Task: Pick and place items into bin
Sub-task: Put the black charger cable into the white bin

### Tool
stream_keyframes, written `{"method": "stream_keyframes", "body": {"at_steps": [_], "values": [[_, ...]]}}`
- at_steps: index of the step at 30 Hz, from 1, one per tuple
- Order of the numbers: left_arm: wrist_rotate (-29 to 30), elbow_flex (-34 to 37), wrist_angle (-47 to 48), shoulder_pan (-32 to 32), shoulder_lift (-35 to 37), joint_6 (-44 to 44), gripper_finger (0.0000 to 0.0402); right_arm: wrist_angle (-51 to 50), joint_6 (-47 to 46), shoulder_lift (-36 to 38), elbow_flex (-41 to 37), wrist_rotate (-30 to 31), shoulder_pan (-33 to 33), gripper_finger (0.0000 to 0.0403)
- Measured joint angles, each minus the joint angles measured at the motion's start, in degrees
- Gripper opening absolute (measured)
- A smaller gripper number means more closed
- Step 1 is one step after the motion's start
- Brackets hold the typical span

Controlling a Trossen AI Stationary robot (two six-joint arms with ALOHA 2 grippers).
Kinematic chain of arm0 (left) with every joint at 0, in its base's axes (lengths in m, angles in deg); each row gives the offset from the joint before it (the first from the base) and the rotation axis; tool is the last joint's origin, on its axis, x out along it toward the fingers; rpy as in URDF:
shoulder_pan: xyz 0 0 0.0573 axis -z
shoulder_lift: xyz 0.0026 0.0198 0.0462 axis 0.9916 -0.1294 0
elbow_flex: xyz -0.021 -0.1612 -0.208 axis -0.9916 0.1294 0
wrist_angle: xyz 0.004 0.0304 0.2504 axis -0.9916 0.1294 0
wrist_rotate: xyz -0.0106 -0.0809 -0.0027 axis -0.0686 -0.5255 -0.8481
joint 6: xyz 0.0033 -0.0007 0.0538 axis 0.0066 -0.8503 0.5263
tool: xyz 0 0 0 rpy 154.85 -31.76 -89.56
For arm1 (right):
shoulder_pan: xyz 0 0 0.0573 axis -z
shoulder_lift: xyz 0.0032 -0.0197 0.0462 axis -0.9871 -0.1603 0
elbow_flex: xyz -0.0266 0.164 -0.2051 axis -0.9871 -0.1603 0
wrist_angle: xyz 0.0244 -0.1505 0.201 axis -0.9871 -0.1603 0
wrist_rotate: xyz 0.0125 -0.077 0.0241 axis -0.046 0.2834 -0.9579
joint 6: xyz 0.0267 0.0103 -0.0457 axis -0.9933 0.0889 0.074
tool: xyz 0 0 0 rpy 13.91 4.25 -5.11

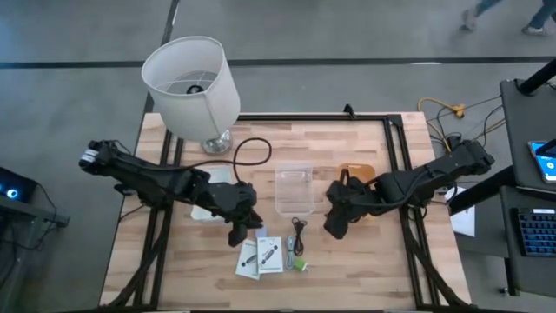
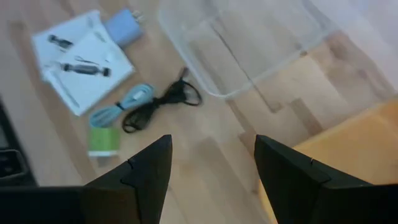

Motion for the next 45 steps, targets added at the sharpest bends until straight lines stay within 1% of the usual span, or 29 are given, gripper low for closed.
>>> {"method": "stream_keyframes", "body": {"at_steps": [5, 9, 12, 15, 18, 21, 24, 28, 34, 45], "values": [[0.7, 0.0, 0.0, 0.0, 0.6, 0.0, 0.0056, 5.9, -0.3, -2.2, -3.2, -1.6, 0.1, 0.0215], [1.3, 0.0, 0.0, 0.1, 2.0, 0.2, 0.0056, 9.7, -0.4, -5.7, -4.7, -3.2, 0.1, 0.0215], [1.5, 0.0, 0.0, 0.1, 3.3, 1.9, 0.0056, 12.2, -1.0, -9.1, -4.5, -3.1, 0.3, 0.0215], [1.6, 0.1, 0.0, 0.1, 4.6, 3.6, 0.0056, 13.5, -3.6, -13.2, -2.9, -3.6, 0.5, 0.0214], [1.6, 0.4, 0.1, 0.3, 6.1, 6.2, 0.0056, 13.1, -8.0, -16.9, -1.1, -4.0, 0.5, 0.0215], [1.6, 0.4, 0.4, 0.5, 7.5, 8.9, 0.0056, 12.9, -13.1, -19.5, 0.5, -6.3, 0.6, 0.0215], [1.6, 0.8, 2.4, 0.6, 9.0, 10.9, 0.0056, 12.9, -18.6, -21.4, 2.0, -6.8, 0.5, 0.0215], [1.6, 3.1, 4.0, 0.6, 11.6, 15.1, 0.0056, 12.9, -24.8, -24.2, 4.5, -7.2, 0.7, 0.0215], [1.5, 6.4, 4.7, 0.6, 16.2, 18.1, 0.0056, 12.5, -29.9, -28.9, 8.9, -7.8, 0.7, 0.0215], [1.5, 12.3, 4.5, 0.6, 24.2, 18.1, 0.0056, 7.6, -38.8, -36.1, 14.7, -8.0, 0.8, 0.0215]]}}
